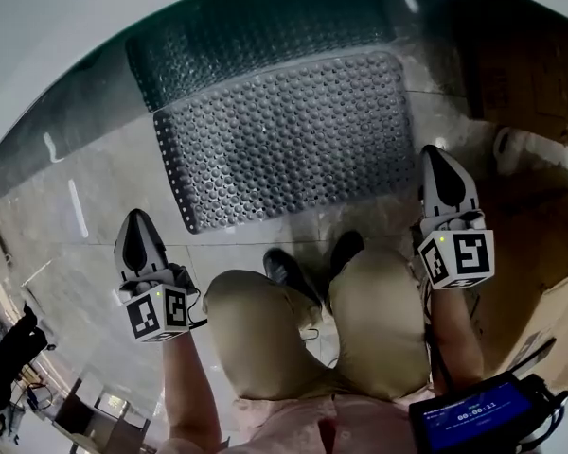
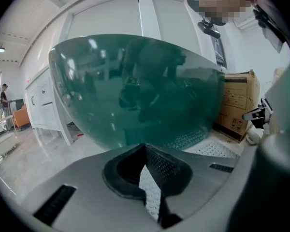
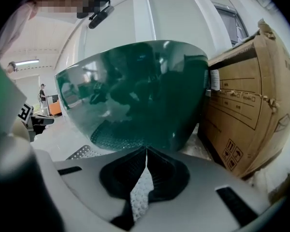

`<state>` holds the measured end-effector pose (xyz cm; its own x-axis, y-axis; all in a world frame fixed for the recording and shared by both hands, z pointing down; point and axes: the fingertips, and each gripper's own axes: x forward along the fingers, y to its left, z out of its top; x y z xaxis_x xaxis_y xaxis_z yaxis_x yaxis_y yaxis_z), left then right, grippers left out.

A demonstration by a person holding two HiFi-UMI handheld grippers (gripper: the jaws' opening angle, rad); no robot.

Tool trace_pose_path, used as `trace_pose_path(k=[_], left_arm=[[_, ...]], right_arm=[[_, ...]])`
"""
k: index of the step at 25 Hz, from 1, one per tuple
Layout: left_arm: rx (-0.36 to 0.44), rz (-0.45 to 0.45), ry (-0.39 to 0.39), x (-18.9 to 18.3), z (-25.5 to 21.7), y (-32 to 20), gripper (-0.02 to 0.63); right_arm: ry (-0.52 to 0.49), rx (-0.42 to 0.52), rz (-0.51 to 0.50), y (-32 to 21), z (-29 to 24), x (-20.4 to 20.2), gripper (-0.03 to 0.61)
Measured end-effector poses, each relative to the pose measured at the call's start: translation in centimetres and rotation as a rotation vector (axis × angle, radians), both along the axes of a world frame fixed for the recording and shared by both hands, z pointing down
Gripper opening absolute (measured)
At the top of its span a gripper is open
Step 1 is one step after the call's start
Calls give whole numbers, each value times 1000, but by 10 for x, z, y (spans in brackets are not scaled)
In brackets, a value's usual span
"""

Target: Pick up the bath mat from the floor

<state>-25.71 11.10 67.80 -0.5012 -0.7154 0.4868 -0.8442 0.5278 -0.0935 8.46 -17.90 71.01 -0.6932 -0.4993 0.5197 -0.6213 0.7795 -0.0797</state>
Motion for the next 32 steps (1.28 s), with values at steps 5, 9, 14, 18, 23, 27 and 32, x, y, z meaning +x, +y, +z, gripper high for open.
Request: trace_pose_path(k=[5, 9, 14, 18, 23, 27, 32], left_arm=[[2, -2, -5, -11, 40, 0, 25], [8, -5, 13, -15, 54, 0, 25], [1, 20, 40, -18, 75, 1, 26], [4, 15, 48, -22, 87, 2, 26], [-13, -9, 67, -26, 111, 15, 26], [-4, -17, 93, -23, 110, 12, 28], [-15, -18, 111, -25, 122, 17, 137]], right_arm=[[-4, 11, 15, -10, 32, -7, 18], [-2, 28, 9, -16, 32, -11, 18], [1, 54, 17, -26, 31, -8, 18], [-9, 41, 44, -31, 34, -5, 18], [-13, 30, 24, -25, 45, -9, 18], [-17, 53, 18, -35, 32, -10, 18], [-21, 79, 3, -38, 28, -15, 18]])
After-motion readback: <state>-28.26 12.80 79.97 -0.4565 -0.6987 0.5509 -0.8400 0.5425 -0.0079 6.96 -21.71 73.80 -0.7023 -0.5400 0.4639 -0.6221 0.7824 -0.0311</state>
